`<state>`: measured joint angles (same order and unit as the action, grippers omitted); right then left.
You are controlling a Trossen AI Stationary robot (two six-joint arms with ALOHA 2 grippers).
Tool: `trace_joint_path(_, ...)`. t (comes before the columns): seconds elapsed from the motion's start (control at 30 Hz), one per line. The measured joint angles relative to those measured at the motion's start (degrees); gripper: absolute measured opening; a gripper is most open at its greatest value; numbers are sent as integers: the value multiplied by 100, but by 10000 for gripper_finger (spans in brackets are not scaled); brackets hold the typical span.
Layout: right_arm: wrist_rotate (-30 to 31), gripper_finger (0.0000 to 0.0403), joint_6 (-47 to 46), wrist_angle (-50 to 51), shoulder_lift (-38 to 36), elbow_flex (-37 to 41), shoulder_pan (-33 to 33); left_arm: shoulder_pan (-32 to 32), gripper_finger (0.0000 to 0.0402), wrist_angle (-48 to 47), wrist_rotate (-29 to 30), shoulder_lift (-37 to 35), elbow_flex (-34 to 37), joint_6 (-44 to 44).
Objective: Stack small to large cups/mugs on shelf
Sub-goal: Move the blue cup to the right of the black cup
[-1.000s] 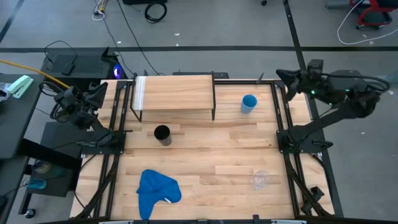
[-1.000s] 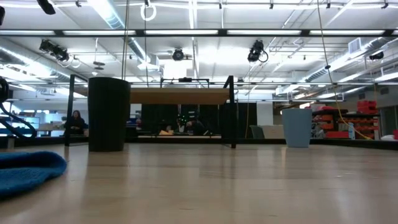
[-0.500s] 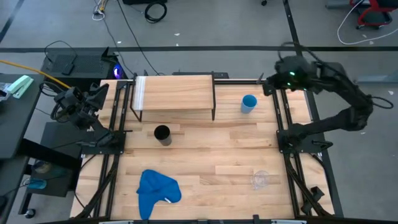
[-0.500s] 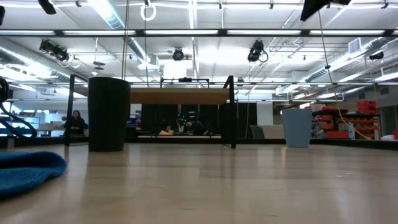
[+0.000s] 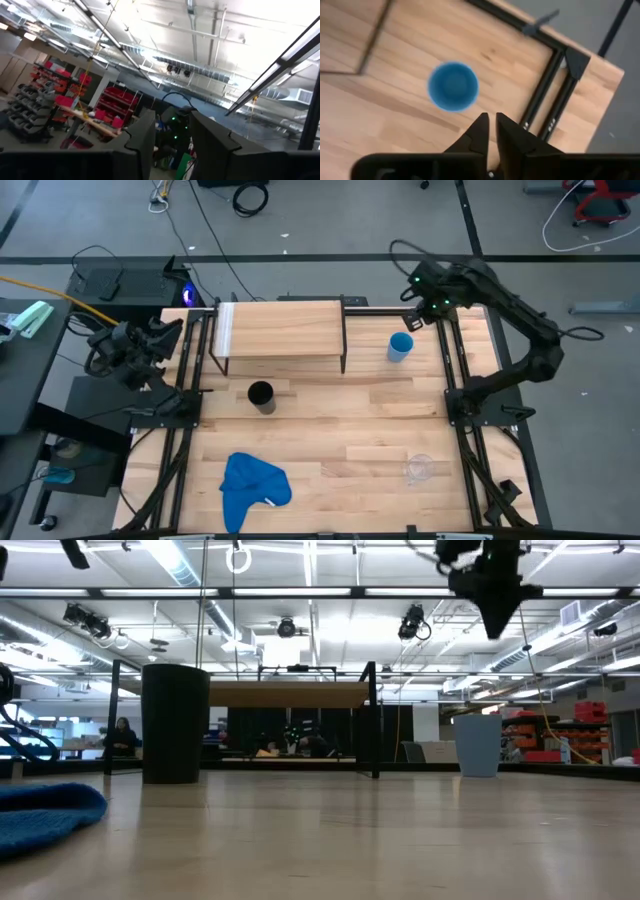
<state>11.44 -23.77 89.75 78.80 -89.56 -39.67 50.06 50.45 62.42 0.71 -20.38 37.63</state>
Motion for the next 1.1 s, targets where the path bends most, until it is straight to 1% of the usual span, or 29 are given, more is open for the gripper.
trace_joint_path(0.17, -45, 98, -47, -80, 194, 639, -135, -2, 127, -184, 200, 0, 0, -118)
trace_joint_path(0.3, -414, 118, -57, -588, 247, 1202, -150, -1, 129, -324, 209, 2, 0, -144)
trace_joint_path(0.47, -615, 120, -180, -1318, 243, 1614, -150, 0, 134, -394, 272, 2, 0, -146)
trace_joint_path(0.6, -640, 119, -218, -1713, 243, 1831, -210, -1, 131, -412, 538, 2, 0, -140)
trace_joint_path(0.77, -652, 119, -324, -1849, 362, 1989, -345, 0, 129, -508, 722, 2, 0, -144)
trace_joint_path(1.1, -730, 118, -313, -2312, 520, 2416, -375, 0, 135, -555, 725, 2, 0, -148)
